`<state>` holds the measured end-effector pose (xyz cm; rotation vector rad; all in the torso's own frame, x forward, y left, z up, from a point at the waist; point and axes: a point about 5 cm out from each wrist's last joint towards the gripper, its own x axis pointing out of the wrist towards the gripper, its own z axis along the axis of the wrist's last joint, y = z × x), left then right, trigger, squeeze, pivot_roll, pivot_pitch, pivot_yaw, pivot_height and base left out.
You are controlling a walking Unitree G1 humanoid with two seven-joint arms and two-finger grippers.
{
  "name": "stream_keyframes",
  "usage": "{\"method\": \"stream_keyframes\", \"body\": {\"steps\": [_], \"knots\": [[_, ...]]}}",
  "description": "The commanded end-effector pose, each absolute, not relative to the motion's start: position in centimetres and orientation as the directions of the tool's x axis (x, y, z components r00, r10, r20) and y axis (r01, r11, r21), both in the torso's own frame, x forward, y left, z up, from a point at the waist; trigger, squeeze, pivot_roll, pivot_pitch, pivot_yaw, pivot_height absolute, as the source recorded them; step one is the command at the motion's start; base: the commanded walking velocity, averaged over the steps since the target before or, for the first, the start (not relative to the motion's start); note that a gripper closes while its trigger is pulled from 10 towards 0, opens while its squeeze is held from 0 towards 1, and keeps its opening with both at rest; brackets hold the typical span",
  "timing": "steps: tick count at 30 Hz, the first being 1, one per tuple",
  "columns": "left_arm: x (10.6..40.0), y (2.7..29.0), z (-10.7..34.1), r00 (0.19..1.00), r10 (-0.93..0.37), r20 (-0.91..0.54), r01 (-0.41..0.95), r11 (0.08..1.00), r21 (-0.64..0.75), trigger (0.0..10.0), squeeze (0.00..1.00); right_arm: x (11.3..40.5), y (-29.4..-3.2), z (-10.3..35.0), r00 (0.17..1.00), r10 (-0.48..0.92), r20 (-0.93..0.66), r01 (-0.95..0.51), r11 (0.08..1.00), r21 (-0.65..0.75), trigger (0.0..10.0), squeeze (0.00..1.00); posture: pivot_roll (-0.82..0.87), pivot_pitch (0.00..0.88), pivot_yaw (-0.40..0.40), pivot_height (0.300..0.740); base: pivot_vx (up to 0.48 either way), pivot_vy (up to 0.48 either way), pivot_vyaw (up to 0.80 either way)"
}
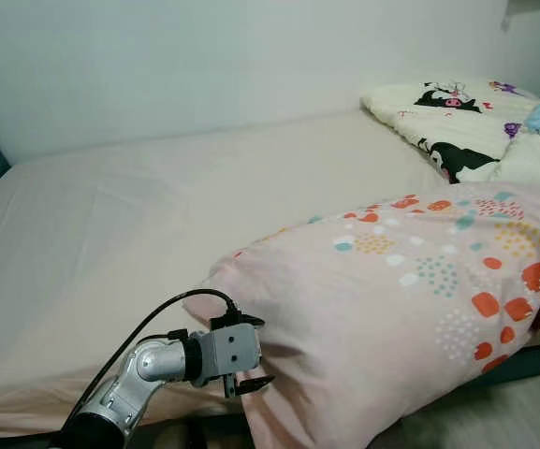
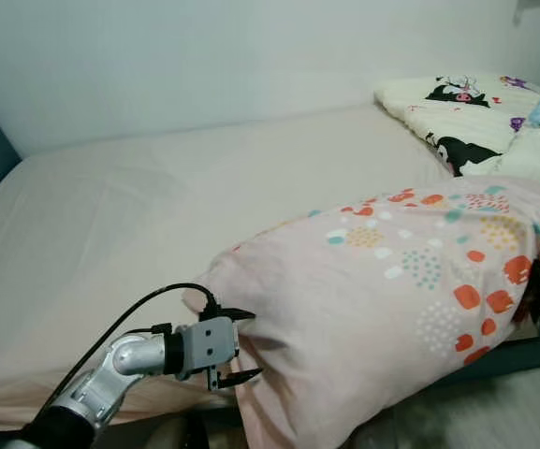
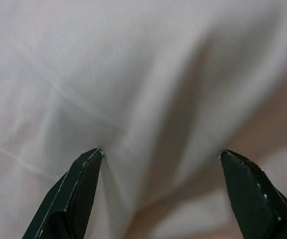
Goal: Clean up the room
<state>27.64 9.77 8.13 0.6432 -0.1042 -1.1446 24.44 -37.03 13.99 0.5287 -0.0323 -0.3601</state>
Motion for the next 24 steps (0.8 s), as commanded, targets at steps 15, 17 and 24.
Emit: {"method": "stream_keyframes", "body": {"steps": [15,17,24], "knots": [[27.5,9.1,7.7,0.464,-0.87,-0.167,0.826,0.356,0.437,10.0,0.0,22.4,-30.6,7.2,0.987,-0.035,-0.157,0.129,0.756,0.641,10.0,0.84,-0.05,0.0,0.068,0.5,0.0,0.0,0.0],[27.6,9.1,7.8,0.465,-0.87,-0.164,0.825,0.357,0.439,10.0,0.0,22.0,-30.0,6.5,0.99,-0.006,-0.143,0.1,0.742,0.663,10.0,0.0,-0.05,0.0,0.071,0.5,0.0,0.0,0.0],[27.8,9.3,8.0,0.466,-0.871,-0.157,0.821,0.359,0.444,10.0,0.0,19.8,-29.5,3.6,0.989,0.001,-0.147,0.107,0.68,0.726,10.0,0.0,-0.04,0.0,0.074,0.5,0.0,0.0,0.0]]}}
